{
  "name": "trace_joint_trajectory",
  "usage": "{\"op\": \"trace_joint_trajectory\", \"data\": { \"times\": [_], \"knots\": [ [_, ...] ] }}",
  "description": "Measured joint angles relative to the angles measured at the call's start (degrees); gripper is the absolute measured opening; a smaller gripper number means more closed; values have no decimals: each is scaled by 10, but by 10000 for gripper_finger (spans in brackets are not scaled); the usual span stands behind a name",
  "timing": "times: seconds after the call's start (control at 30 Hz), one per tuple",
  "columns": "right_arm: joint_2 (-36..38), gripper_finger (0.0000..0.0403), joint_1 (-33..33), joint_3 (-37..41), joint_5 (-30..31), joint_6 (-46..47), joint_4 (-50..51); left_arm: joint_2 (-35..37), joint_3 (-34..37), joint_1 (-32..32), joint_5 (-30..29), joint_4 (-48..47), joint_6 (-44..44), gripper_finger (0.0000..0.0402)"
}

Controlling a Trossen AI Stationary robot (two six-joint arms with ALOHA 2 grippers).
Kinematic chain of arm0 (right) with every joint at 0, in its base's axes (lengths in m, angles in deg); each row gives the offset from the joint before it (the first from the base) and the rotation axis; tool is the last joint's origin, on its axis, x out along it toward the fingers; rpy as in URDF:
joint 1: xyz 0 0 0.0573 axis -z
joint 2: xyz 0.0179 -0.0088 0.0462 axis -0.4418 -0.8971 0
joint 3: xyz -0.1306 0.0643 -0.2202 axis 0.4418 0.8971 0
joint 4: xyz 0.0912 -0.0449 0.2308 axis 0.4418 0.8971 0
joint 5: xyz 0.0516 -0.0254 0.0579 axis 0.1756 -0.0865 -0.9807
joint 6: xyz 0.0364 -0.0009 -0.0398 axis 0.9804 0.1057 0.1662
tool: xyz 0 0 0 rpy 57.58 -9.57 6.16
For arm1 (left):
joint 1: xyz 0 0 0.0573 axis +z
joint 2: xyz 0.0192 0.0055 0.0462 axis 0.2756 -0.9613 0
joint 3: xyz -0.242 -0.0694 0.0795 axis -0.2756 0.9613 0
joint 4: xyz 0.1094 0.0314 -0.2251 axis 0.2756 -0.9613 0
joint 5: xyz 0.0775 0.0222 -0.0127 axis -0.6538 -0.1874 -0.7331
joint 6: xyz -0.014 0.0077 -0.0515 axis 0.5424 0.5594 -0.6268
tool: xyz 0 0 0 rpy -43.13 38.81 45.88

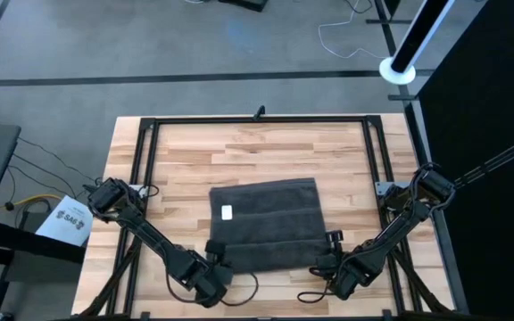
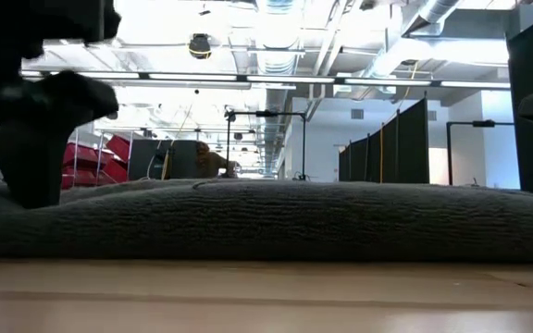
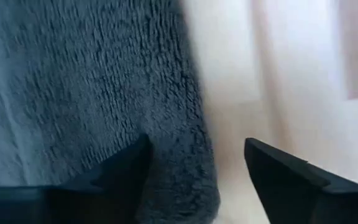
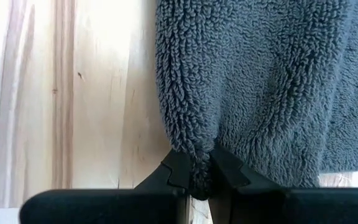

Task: Roll towel
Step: Roll the gray towel

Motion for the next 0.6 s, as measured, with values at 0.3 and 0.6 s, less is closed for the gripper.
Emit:
{"op": "trace_joint_trajectory", "data": {
  "times": [0.3, 0.6],
  "knots": [
    [0, 17, 0, 0, 0, -1, -2, 3, 31, 2, -4, 18, -12, 208],
    [3, 17, -5, 0, -29, -17, -41, 5, -9, 4, 57, -35, -29, 16]
  ]
}}
